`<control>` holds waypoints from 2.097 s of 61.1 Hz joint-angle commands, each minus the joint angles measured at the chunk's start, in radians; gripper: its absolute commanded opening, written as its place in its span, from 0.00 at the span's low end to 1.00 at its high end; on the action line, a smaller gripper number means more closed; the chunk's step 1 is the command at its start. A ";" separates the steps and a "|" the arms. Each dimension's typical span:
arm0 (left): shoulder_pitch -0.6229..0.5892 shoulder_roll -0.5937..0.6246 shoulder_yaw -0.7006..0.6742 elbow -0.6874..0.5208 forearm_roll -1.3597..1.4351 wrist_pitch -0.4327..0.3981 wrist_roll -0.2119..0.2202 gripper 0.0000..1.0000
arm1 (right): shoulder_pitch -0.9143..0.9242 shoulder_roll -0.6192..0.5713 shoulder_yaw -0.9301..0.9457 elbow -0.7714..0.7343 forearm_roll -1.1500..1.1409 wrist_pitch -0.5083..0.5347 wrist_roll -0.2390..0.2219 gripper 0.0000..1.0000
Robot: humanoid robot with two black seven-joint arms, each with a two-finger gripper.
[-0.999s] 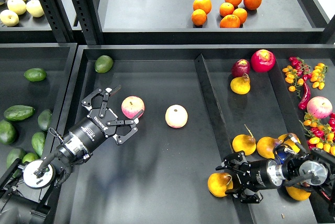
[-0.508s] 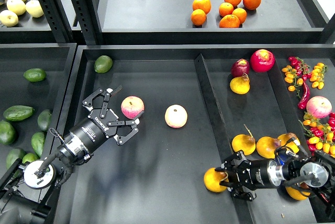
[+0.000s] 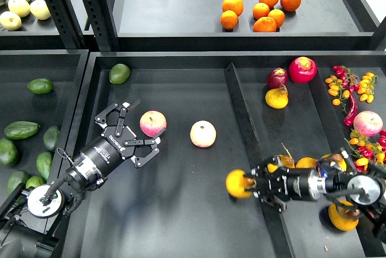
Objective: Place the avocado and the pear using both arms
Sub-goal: 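Lift the pear and carry it into the bin of pears, then lower the pear beside the other pears and open the right gripper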
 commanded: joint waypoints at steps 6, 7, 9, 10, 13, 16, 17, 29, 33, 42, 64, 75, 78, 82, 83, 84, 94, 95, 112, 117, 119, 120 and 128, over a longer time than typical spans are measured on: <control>0.000 0.000 0.000 0.001 0.000 0.000 0.000 0.92 | 0.035 -0.122 -0.022 0.059 0.090 0.000 0.000 0.05; 0.000 0.000 0.000 0.001 0.000 0.000 0.000 0.92 | 0.038 -0.146 -0.028 0.065 0.096 0.000 0.000 0.05; 0.000 0.000 0.000 0.001 0.000 0.000 0.000 0.92 | 0.041 -0.167 -0.035 0.070 0.104 0.000 0.000 0.05; 0.000 0.000 0.000 0.001 0.000 0.000 0.000 0.92 | 0.042 -0.184 -0.042 0.073 0.110 0.000 0.000 0.05; 0.000 0.000 0.000 0.003 0.000 0.000 0.000 0.92 | 0.048 -0.214 -0.055 0.078 0.121 0.000 0.000 0.05; 0.000 0.000 0.000 0.004 0.000 0.000 0.000 0.92 | 0.054 -0.252 -0.075 0.084 0.132 0.000 0.000 0.05; 0.000 0.000 0.000 0.004 0.000 0.000 0.000 0.92 | 0.054 -0.261 -0.078 0.085 0.135 0.000 0.000 0.05; 0.000 0.000 0.000 0.004 0.002 0.000 0.000 0.92 | 0.038 -0.323 -0.132 0.093 0.170 0.000 0.000 0.06; 0.000 0.000 0.000 0.004 0.002 0.000 0.000 0.92 | 0.030 -0.326 -0.134 0.098 0.170 0.000 0.000 0.06; 0.000 0.000 -0.002 0.004 0.002 0.000 -0.002 0.92 | 0.004 -0.333 -0.140 0.099 0.170 0.000 0.000 0.06; 0.000 0.000 0.000 0.004 0.002 0.000 -0.002 0.92 | -0.067 -0.350 -0.143 0.095 0.162 0.000 0.000 0.07; 0.000 0.000 0.000 0.004 0.002 0.000 -0.002 0.92 | -0.091 -0.356 -0.143 0.081 0.159 0.000 0.000 0.09; 0.000 0.000 0.000 0.004 0.002 0.000 -0.002 0.92 | -0.091 -0.355 -0.144 0.069 0.158 0.000 0.000 0.10; 0.000 0.000 0.000 0.004 0.002 0.000 -0.002 0.92 | -0.091 -0.355 -0.144 0.055 0.158 0.000 0.000 0.11; 0.000 0.000 0.000 0.004 0.002 0.000 -0.002 0.92 | -0.091 -0.355 -0.146 0.050 0.158 0.000 0.000 0.11; 0.000 0.000 0.000 0.004 0.002 0.000 -0.002 0.92 | -0.091 -0.355 -0.146 0.049 0.158 0.000 0.000 0.11; 0.000 0.000 0.000 0.004 0.002 0.000 -0.002 0.92 | -0.099 -0.344 -0.158 0.033 0.155 0.000 0.000 0.15; 0.000 0.000 0.000 0.004 0.002 0.000 -0.002 0.92 | -0.099 -0.344 -0.160 0.032 0.155 0.000 0.000 0.16; 0.000 0.000 0.000 0.006 0.002 0.000 -0.002 0.92 | -0.114 -0.327 -0.166 0.009 0.139 0.000 0.000 0.24; 0.000 0.000 -0.002 0.006 0.002 0.000 -0.002 0.92 | -0.117 -0.318 -0.164 0.001 0.135 0.000 0.000 0.37; 0.000 0.000 -0.002 0.006 0.002 0.000 -0.002 0.92 | -0.117 -0.318 -0.164 -0.001 0.133 0.000 0.000 0.43; 0.000 0.000 -0.002 0.006 0.002 0.000 -0.002 0.92 | -0.117 -0.316 -0.164 -0.002 0.130 0.000 0.000 0.47; 0.000 0.000 -0.002 0.006 0.002 0.000 -0.002 0.92 | -0.116 -0.309 -0.161 -0.013 0.107 0.000 0.000 0.65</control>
